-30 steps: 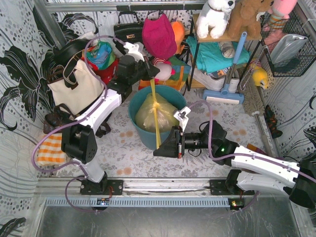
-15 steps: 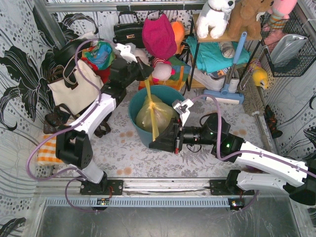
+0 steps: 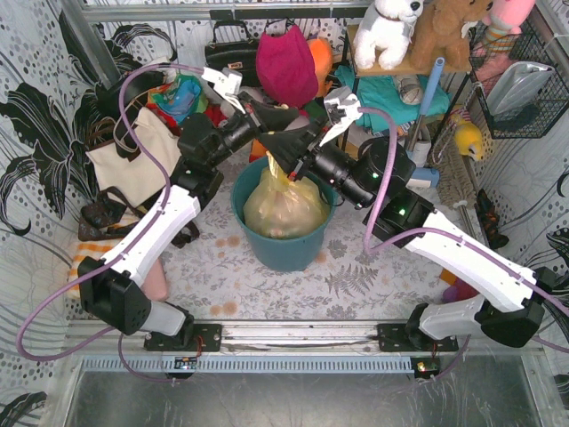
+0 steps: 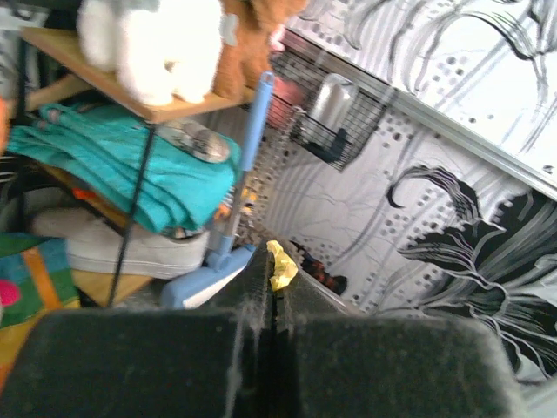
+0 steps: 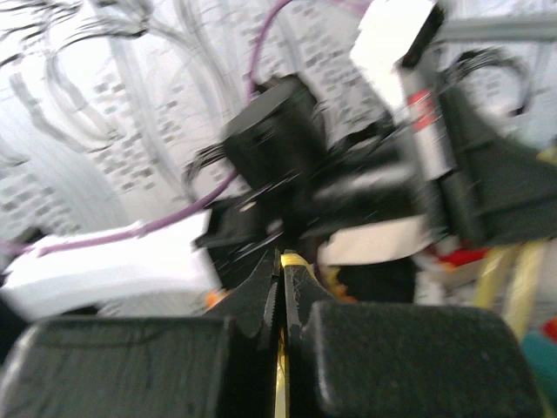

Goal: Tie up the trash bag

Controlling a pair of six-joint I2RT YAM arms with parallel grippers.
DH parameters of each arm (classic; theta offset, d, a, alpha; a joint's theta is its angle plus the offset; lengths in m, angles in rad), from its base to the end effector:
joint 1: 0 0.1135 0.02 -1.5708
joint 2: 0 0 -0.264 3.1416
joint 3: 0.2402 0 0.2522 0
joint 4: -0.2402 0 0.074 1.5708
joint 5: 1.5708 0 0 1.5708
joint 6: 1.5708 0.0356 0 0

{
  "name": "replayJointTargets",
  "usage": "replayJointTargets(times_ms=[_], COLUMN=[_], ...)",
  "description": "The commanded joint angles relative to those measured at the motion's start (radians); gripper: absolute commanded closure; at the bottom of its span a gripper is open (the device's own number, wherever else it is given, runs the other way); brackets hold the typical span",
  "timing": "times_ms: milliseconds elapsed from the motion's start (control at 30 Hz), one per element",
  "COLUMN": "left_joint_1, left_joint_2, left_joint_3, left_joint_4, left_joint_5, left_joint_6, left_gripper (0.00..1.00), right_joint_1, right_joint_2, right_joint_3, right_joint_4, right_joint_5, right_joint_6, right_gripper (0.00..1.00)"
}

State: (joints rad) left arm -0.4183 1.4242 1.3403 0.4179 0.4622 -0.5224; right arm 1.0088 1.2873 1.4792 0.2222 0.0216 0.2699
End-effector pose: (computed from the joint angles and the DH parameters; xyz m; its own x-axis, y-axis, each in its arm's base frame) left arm 0.2956 -0.1488 0.4486 -0.1139 -0.4381 -0.8917 0.7982 0.4941 -0.3447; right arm 0.1475 0.2327 0.5167 -0.0161 0.4747 -0.8800 -0.8624 0.4388 0.2525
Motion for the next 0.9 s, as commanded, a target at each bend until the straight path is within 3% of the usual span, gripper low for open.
replayJointTargets(times_ms=[0,200,300,367,433,567,867], left_joint_1=[-0.04,-0.051,-0.051,-0.051,-0.051,-0.051,-0.05], left_joint_2=[-0.043,-0.058,-0.064,-0.068,-0.073,-0.086,-0.167], left_joint_3=[0.03,-0.012,-0.031,-0.028,-0.014,0.032,0.09], left_joint_4=[0.059,0.019,-0.004,-0.024,-0.045,-0.097,-0.242], left_joint_5=[0.069,0.031,-0.019,-0.06,-0.094,-0.145,-0.293], left_joint_6=[-0.018,0.009,0.024,0.037,0.051,0.088,0.218], left_gripper=[1.0,0.97,0.89,0.76,0.63,0.45,0.28], right_joint_1=[-0.009,-0.012,-0.01,-0.012,-0.011,-0.011,-0.01], right_joint_2=[0.021,-0.049,-0.09,-0.104,-0.113,-0.123,-0.156], right_joint_3=[0.051,-0.153,-0.243,-0.263,-0.245,-0.17,-0.034], right_joint_4=[0.079,0.198,0.236,0.235,0.207,0.117,-0.12], right_joint_5=[0.048,0.005,-0.003,0.002,0.005,0.027,0.173], right_joint_6=[-0.11,-0.065,-0.024,-0.007,-0.006,-0.039,-0.203], right_gripper=[1.0,1.0,0.91,0.79,0.67,0.47,0.31])
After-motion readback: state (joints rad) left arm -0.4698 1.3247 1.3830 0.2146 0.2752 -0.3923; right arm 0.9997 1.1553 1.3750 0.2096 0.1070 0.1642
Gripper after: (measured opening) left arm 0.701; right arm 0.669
